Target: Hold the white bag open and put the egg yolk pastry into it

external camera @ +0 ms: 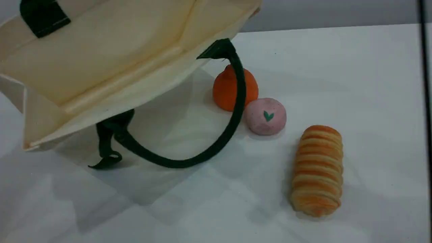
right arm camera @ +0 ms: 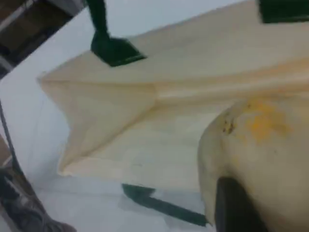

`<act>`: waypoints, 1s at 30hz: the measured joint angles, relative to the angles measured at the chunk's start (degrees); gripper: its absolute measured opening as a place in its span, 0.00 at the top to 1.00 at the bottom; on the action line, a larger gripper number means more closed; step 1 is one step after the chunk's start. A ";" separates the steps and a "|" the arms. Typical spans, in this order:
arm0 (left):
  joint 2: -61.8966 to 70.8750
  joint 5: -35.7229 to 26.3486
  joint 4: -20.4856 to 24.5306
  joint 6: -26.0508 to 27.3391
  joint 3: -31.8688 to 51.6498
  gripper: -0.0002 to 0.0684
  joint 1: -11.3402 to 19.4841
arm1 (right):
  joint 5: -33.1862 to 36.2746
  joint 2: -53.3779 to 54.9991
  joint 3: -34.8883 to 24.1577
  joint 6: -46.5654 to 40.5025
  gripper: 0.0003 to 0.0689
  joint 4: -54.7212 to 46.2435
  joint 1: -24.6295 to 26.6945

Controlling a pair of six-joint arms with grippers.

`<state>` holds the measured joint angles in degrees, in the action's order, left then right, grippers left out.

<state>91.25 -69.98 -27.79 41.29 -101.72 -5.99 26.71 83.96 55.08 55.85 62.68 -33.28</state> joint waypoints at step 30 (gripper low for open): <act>0.00 0.00 -2.99 -1.26 -0.05 0.86 0.00 | -15.41 27.64 19.74 5.94 0.67 0.66 -10.86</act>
<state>91.25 -69.98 -30.78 40.02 -101.77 -5.99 11.30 111.60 74.83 61.79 63.33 -44.14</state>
